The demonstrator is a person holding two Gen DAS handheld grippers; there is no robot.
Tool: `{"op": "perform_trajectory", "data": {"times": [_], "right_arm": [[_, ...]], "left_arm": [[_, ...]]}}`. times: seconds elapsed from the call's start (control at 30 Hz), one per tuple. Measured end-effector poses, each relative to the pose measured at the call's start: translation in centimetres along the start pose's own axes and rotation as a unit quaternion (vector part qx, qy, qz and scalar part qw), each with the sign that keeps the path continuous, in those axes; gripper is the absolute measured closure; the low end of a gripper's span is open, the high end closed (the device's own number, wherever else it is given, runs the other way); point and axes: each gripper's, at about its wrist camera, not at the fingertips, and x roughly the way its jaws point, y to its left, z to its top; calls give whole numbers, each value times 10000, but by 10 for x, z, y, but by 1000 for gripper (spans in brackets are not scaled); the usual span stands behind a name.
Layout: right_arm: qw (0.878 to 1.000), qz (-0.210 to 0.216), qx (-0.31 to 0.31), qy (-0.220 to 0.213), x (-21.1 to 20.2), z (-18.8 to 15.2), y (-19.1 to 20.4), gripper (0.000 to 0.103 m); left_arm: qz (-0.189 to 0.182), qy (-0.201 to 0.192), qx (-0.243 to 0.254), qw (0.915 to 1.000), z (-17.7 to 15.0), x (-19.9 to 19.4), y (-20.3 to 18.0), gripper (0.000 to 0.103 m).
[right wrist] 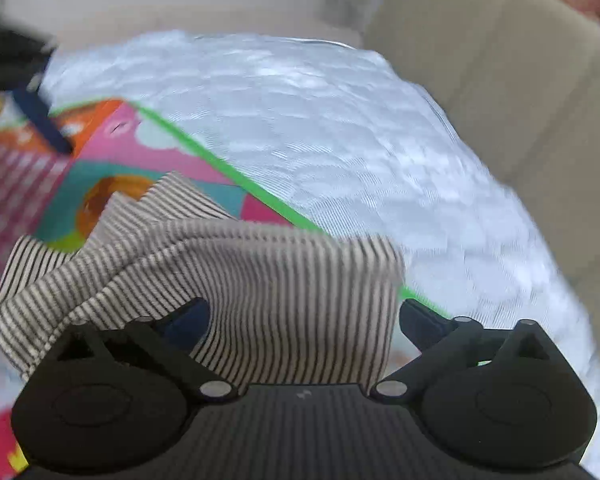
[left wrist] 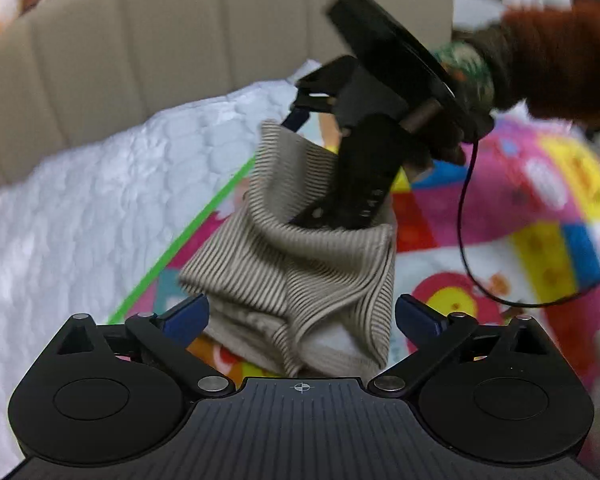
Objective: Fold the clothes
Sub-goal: 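Fold the lifted corner over the bundle with the right tool and release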
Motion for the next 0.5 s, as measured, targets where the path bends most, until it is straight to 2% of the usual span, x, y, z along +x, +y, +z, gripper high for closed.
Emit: {"op": "perform_trajectory", "data": {"times": [0.1, 0.17, 0.23, 0.33, 0.43, 0.5], "right_arm": [[9975, 63, 693, -73, 0, -10, -8, 0], [9951, 66, 976, -151, -3, -16, -11, 0], [9927, 36, 1189, -216, -8, -20, -14, 0], [9876, 32, 1465, -557, -28, -28, -18, 0], [9719, -174, 2106, -1034, -47, -39, -32, 0], [9591, -402, 2546, -1170, -49, -46, -41, 0]], "left_arm": [[535, -6, 683, 9962, 4, 24, -29, 1], [966, -193, 721, 9925, 4, 33, -31, 1], [1192, -367, 394, 9914, 2, 33, -18, 0], [1345, -353, -104, 9902, -3, 35, 10, 0], [1552, -307, -636, 9854, -8, 33, 36, 0], [1584, -221, -1216, 9796, -14, 31, 61, 0]]}}
